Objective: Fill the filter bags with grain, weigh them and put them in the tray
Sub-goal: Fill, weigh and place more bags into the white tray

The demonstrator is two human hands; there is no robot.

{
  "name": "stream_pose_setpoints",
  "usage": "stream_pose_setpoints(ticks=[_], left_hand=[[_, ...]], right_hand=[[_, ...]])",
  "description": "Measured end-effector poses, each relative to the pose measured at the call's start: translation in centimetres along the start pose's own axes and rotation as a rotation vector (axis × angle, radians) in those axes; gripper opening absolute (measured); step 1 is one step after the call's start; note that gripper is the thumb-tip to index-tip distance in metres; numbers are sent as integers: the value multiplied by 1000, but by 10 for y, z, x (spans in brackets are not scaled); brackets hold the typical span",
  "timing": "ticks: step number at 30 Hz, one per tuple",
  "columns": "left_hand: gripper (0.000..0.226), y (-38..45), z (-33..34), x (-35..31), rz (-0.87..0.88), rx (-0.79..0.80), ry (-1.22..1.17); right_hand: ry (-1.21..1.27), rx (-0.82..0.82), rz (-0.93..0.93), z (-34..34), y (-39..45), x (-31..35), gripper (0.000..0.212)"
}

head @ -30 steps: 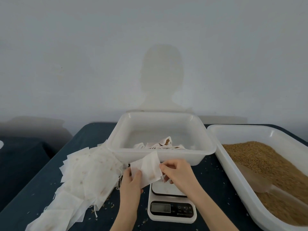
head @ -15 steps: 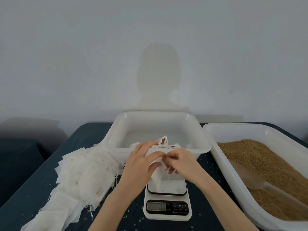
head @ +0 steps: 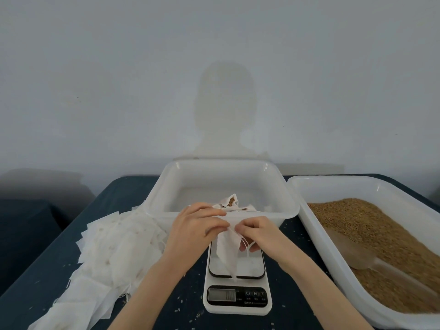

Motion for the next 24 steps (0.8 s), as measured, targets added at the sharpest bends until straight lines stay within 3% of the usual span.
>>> stream_pose_setpoints(ticks=[2, 4, 7, 11, 15, 21, 24], left_hand=[[5, 2, 2, 1, 22, 42, 13], [8, 3, 11, 2, 40, 130, 25], [6, 3, 27, -2, 70, 255, 37], [6, 3, 36, -5, 72, 313, 4], [7, 3, 34, -6, 58, 339, -102], [8, 6, 28, -10, 3, 318, -261], [9, 5, 31, -12, 3, 341, -300]], right_hand=[[-151, -98, -18, -12, 0, -1, 22], [-451, -222, -71, -25, -1, 4, 19], [-659, -284, -287, -21, -10, 27, 10], [-622, -113, -512, 1, -17, 43, 27], [-602, -27, -487, 1, -18, 36, 15], [-706, -3, -376, 1, -16, 24, 33], [-629, 79, -354, 7, -13, 23, 22]])
Point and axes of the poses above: each hand's wrist, its own y-axis towards the middle knuckle, its own z-axis out of the palm, x = y × z, the point moved 10 cm from there along y, towards the middle knuckle, and after that the axes turned 15 degrees about y, right-handed, at the moved point
